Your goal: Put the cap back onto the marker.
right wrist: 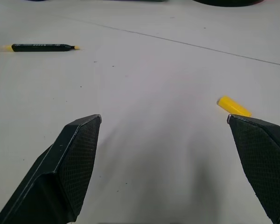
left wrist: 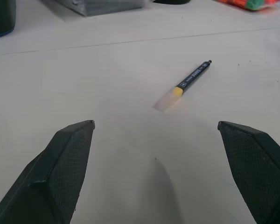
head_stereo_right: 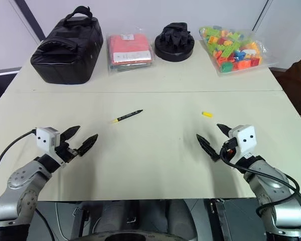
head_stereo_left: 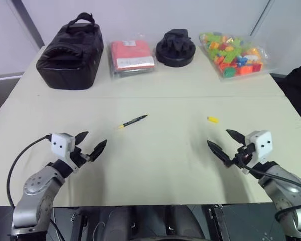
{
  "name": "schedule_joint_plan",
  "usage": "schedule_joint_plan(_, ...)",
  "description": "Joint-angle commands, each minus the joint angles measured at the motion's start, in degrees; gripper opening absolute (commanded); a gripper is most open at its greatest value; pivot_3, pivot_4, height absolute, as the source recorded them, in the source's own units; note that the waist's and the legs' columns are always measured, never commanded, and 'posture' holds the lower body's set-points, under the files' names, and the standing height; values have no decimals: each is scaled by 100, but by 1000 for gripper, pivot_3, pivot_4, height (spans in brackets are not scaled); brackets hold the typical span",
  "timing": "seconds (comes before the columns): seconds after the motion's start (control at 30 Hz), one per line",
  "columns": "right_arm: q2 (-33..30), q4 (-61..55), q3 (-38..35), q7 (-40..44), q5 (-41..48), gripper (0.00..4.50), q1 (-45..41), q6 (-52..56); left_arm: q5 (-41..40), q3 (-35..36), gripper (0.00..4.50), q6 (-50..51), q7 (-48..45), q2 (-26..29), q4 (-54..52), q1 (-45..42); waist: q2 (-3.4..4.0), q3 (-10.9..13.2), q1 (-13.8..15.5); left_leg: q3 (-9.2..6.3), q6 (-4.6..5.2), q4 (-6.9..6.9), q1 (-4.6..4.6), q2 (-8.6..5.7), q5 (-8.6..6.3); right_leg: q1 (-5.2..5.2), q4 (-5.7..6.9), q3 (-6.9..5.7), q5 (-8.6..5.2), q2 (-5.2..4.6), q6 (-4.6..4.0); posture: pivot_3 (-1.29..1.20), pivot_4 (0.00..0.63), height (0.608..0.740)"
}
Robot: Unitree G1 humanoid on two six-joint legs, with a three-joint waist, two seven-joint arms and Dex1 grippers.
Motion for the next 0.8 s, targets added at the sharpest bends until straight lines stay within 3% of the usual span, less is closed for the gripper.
schedule_joint_plan(0.03, 31, -21, -42, 11, -65, 4500, -26, -142, 34, 63, 4433, -82, 1, 61, -63, -16, 0, 0, 1, 0, 0, 0, 0, 0, 0, 0, 0, 0, 0, 0, 0, 0, 150, 740)
schedule_joint_plan(0.8, 61, 167, 42, 86, -289, 4500, -178, -252, 109, 107, 4433, -347, -15, 41, 275, -246, -1, 0, 3, 1, 2, 3, 0, -3, 1, 3, 2, -2, 1, 6, 3, 0, 150, 740)
